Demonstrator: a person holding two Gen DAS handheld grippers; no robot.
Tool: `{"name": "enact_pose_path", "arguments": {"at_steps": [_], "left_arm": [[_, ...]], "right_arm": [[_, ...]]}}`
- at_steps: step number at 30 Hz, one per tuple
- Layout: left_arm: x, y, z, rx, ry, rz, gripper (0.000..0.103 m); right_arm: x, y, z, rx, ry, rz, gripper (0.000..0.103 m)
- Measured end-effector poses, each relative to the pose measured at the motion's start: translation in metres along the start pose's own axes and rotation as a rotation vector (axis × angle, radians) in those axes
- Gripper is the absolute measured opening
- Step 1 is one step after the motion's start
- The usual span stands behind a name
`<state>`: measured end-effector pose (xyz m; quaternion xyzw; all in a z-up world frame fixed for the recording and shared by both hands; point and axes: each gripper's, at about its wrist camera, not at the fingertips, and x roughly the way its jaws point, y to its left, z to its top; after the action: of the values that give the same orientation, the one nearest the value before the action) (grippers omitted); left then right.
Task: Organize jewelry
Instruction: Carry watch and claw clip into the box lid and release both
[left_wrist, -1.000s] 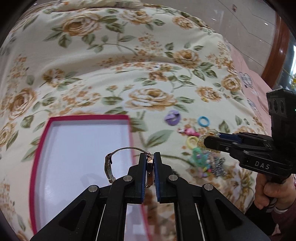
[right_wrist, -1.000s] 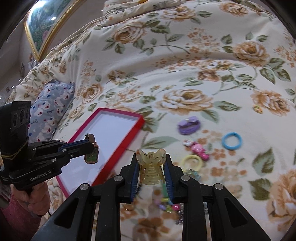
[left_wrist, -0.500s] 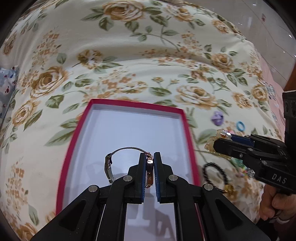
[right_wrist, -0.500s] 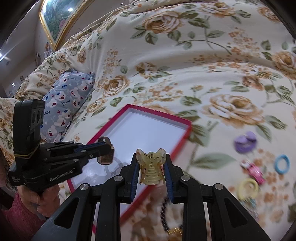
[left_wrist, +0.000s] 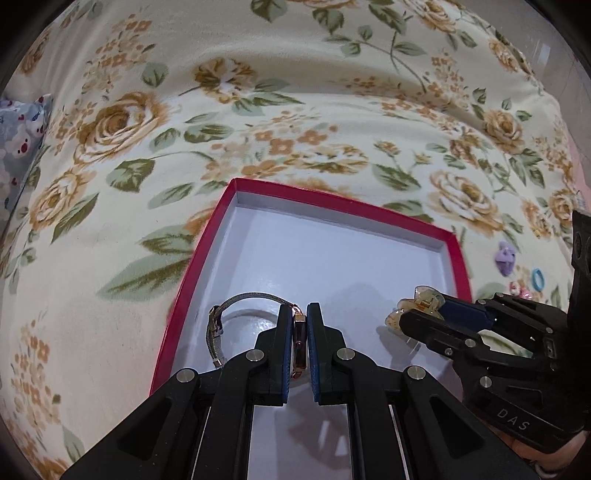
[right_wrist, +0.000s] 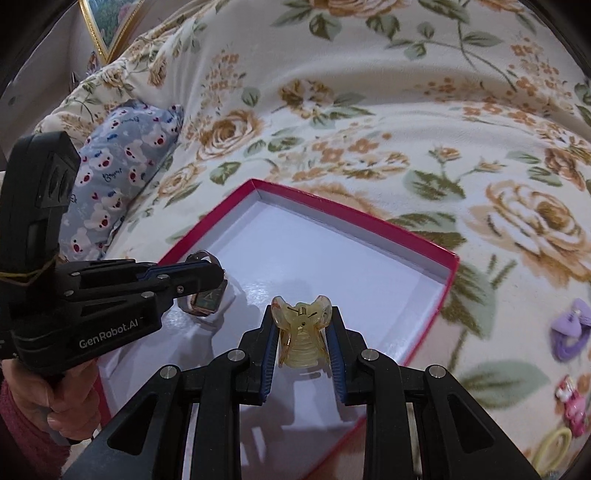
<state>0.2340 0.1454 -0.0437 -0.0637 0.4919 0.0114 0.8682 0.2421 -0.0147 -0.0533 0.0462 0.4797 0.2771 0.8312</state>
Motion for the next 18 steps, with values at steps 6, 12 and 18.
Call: {"name": "enact_pose_path", "arguments": {"at_steps": [6,12,18], "left_arm": [[0.016,-0.003,0.004,0.009,0.034,0.018,0.007],[0.026,-0.005,0.006,0.006,0.07,0.031,0.008],[0.024,-0.007,0.005,0.013,0.072,0.041,0.01]], "right_arm": [[0.004,0.0,0.0,-0.016,0.017,0.002,0.025],[0.007,-0.003,0.0,-0.001,0.034,0.01,0.029],[0.006,0.0,0.001,0.002,0.035,0.013,0.03]]}}
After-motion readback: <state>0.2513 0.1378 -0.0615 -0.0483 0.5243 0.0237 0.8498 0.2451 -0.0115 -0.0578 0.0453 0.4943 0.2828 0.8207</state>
